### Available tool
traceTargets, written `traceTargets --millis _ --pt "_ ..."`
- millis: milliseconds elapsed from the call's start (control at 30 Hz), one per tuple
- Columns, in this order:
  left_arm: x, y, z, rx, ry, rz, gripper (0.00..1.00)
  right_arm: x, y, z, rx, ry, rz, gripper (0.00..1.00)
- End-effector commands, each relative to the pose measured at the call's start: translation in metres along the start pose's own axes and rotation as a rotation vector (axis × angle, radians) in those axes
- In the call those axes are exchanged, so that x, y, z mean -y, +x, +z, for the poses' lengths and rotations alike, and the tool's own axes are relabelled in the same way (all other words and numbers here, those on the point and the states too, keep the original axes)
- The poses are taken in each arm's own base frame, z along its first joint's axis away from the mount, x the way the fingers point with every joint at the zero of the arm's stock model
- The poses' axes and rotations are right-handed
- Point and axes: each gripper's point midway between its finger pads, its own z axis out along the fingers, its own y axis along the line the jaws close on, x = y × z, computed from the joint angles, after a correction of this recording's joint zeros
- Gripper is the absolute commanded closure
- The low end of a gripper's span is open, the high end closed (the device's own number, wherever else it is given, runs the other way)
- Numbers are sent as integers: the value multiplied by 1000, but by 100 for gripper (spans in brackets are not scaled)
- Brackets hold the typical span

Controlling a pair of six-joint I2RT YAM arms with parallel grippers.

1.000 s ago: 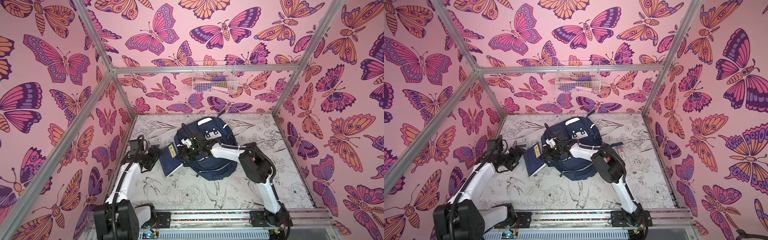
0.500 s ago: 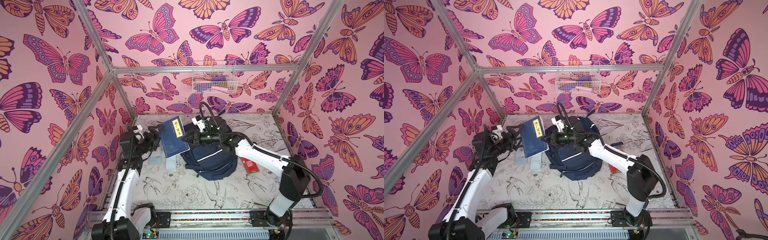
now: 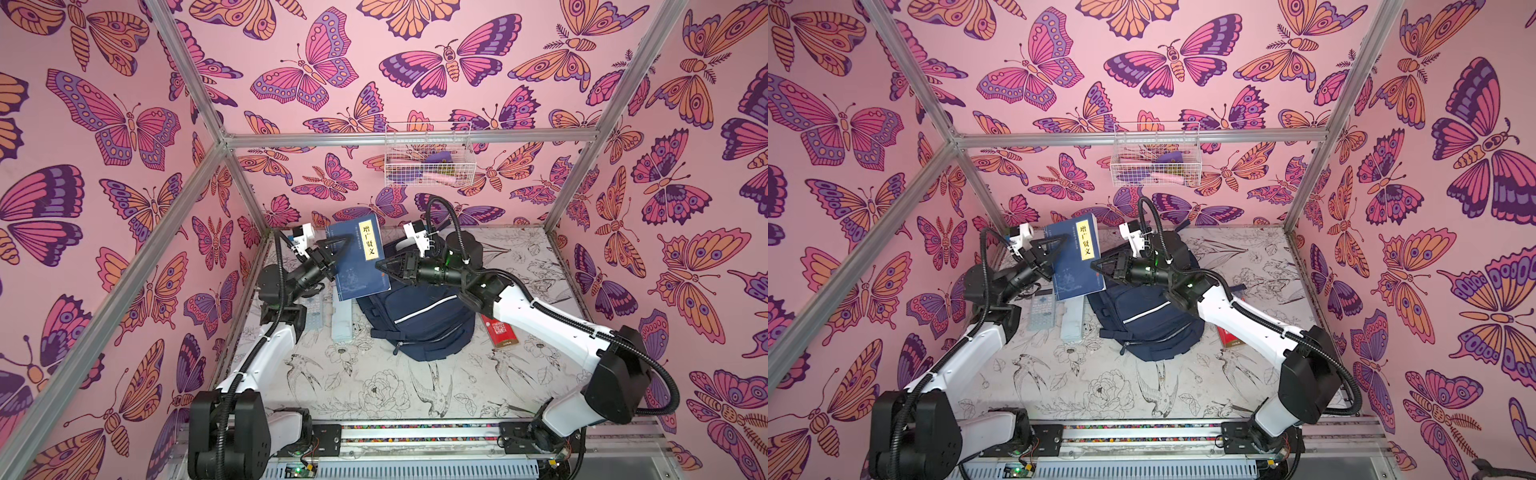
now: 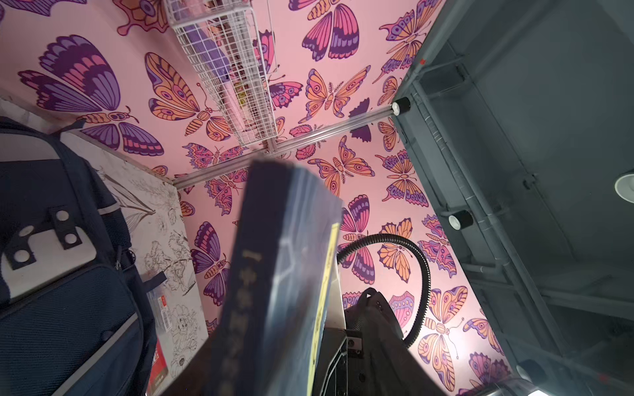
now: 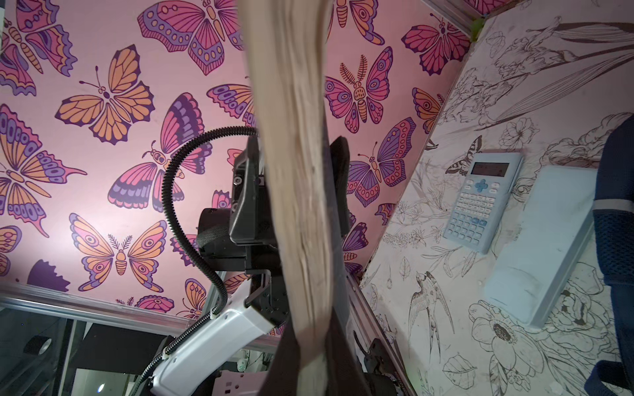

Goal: Pack books, pencil case, and school supplies into a backpack
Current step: Pick up the book from the middle-left of the table.

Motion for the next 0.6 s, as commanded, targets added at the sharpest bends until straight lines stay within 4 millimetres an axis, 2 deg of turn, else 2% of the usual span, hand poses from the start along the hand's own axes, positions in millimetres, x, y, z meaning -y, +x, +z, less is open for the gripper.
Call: traceTargets --millis 0,133,167,233,267,300,367,467,567 --pt "20 15 3 -74 62 79 100 -28 -9 -13 40 -55 -23 91" --pt "19 25 8 -140 49 103 100 -5 -8 -33 14 83 -30 34" --pt "20 29 10 -165 46 109 100 4 -8 -40 -11 133 -41 28" --pt "17 38 15 -223 43 102 100 16 -9 -53 -48 172 -54 22" --pt "20 43 18 -257 53 105 100 17 -9 -58 -65 163 -57 20" --pt "9 47 24 -295 43 78 100 17 -11 -63 -79 159 -69 19" --pt "11 59 32 -354 62 80 100 22 -10 -69 -122 186 -104 17" --pt "11 70 42 -412 78 77 100 16 -5 -67 -190 155 -155 17" --pt "5 73 49 -432 78 63 100 5 -7 -66 -183 106 -199 14"
